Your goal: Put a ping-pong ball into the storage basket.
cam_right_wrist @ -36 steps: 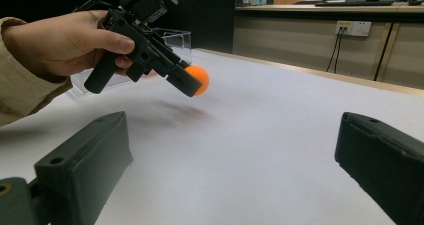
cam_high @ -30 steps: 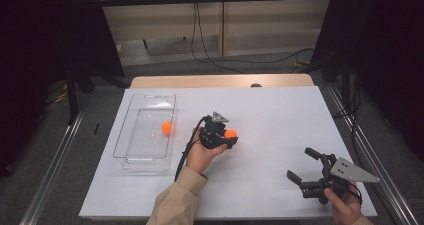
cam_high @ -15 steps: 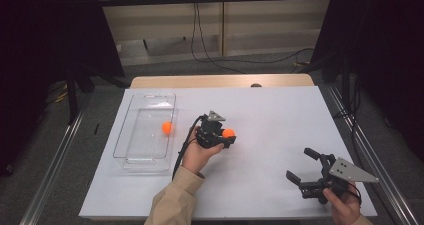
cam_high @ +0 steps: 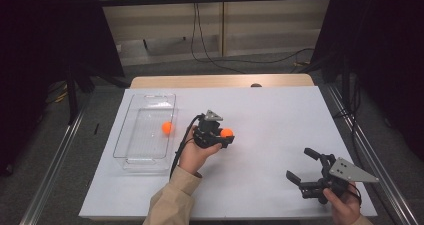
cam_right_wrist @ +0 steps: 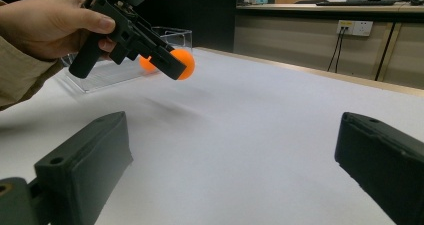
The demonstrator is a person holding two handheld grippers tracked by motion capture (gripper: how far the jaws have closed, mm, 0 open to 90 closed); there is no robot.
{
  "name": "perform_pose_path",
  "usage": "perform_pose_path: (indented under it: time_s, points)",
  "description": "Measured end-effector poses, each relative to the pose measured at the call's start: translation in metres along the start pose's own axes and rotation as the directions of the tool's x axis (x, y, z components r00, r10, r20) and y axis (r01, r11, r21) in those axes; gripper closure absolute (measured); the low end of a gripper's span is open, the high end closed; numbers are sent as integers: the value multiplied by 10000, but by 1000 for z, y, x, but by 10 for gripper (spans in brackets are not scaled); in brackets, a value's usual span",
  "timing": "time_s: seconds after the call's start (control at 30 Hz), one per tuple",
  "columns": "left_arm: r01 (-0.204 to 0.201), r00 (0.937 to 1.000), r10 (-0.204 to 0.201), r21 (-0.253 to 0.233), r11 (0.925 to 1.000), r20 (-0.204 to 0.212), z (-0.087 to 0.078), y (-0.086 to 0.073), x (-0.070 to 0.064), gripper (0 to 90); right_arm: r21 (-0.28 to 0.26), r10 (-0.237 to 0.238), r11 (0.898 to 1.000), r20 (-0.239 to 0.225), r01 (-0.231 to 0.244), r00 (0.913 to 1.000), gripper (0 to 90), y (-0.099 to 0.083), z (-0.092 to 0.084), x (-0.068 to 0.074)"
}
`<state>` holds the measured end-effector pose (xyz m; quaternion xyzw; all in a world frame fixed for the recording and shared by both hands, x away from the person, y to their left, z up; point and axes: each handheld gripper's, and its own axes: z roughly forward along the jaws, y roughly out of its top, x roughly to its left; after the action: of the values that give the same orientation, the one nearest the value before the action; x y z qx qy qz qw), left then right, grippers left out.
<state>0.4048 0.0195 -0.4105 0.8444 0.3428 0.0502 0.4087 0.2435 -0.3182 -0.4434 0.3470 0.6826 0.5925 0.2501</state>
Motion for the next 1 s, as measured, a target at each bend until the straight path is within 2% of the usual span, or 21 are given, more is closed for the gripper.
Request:
perform_pose_path:
  time_s: [1.0]
  points:
    - [253,9991,-264,-350,9991,-320,-21,2,12,509,-7,19,10000,2,-19,10000,11,0,0,0]
